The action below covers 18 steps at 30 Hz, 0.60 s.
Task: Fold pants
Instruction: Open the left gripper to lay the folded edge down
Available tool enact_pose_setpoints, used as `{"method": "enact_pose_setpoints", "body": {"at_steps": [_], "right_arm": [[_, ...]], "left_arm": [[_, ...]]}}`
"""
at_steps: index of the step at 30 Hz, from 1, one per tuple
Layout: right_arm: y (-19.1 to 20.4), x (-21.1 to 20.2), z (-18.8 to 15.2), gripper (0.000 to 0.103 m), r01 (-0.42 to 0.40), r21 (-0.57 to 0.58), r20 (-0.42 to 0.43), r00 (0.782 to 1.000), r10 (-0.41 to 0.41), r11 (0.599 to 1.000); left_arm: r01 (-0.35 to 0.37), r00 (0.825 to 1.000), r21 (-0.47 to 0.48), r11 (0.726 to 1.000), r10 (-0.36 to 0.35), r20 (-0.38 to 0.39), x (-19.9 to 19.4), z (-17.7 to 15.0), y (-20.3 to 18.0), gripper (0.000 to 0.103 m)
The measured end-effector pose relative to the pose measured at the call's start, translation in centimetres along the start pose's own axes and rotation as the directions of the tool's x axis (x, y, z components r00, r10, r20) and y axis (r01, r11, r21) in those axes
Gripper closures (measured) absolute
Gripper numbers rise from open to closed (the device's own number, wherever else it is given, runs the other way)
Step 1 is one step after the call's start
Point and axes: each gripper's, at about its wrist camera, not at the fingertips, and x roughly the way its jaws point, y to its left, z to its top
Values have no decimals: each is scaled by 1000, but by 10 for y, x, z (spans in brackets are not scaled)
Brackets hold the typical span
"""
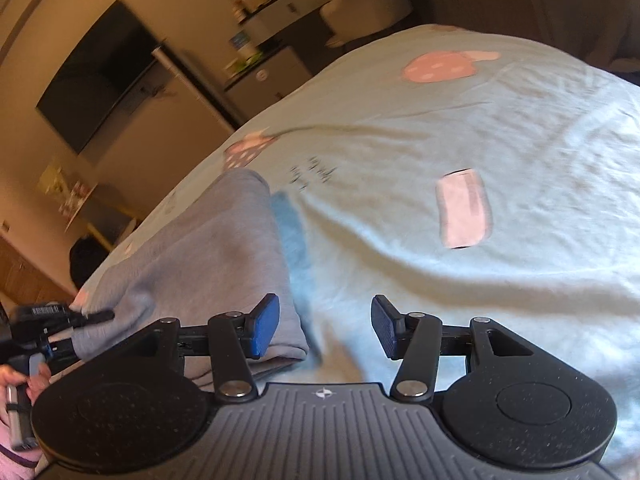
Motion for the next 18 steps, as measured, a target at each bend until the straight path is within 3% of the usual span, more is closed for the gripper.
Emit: {"method": "enact_pose_setpoints", "body": {"at_steps": [2, 3, 5, 8, 11, 15, 18], "right_arm": [[11, 7, 1, 52, -15, -23, -16, 1000, 15, 1000], [18, 10, 2, 52, -23, -35, -21, 1000, 22, 999], [32, 18, 3, 52, -49, -56, -31, 998, 47, 997], [50, 31, 4, 56, -58, -64, -55, 997, 55, 996], [53, 38, 1, 63, -54, -51, -78, 996, 50, 997], [54, 48, -4, 63, 32, -98, -122, 992, -44, 995], [51, 56, -9, 62, 66, -104, -142, 987, -80, 992]], "left_arm": [[-61, 998, -3, 998, 61, -5, -10, -9, 16, 67], [-56, 998, -29, 998, 56, -1, -16, -14, 24, 64], [-32, 999, -82, 996, 31, -7, -23, -24, 33, 44], [23, 1000, -133, 991, -24, -11, -31, -42, 35, 43], [69, 997, -114, 991, -70, -7, -34, -59, 31, 36], [47, 998, -55, 997, -49, -27, -21, -61, 23, 34], [80, 997, -100, 992, -81, -15, -26, -61, 28, 38]]}}
